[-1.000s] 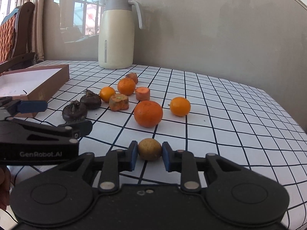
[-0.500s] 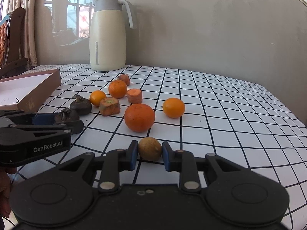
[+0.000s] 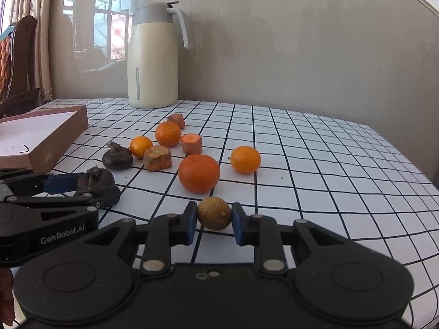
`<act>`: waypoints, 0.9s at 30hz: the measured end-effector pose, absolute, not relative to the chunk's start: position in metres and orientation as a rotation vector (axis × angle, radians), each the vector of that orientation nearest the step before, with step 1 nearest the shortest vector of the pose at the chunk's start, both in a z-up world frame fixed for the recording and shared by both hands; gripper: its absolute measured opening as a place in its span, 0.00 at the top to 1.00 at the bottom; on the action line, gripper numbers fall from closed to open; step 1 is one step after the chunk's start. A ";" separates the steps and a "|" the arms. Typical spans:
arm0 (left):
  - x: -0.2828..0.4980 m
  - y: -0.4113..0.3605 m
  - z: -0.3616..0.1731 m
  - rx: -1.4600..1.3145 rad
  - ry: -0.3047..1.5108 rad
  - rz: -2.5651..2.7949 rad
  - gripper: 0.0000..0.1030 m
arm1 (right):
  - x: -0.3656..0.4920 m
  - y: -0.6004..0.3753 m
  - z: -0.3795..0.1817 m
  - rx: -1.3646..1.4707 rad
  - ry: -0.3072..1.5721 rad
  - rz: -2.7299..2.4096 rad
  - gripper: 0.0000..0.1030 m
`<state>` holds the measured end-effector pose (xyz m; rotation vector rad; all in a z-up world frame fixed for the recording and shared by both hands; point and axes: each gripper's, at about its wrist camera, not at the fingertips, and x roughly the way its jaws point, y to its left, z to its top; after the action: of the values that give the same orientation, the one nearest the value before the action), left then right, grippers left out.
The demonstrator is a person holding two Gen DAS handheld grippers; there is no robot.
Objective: Organize fruits
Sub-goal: 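Grasp the tan longan with the right gripper while the left grasps a dark mangosteen, then carry both fruits over the white box and open both grippers to drop them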
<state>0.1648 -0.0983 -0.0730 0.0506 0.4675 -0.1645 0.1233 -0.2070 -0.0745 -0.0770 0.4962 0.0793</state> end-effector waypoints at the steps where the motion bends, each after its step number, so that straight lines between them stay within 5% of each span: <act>1: 0.163 -0.097 -0.071 0.049 0.463 -0.165 0.58 | 0.120 -0.207 -0.073 -0.085 0.485 0.080 0.83; 27: 0.073 0.035 -0.004 0.009 0.291 0.046 0.58 | 0.070 -0.131 -0.013 -0.088 0.238 0.321 0.83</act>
<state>0.0731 0.0349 -0.0040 0.0088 0.2912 0.0458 0.0701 -0.1313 -0.0133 -0.0883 0.2385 0.3206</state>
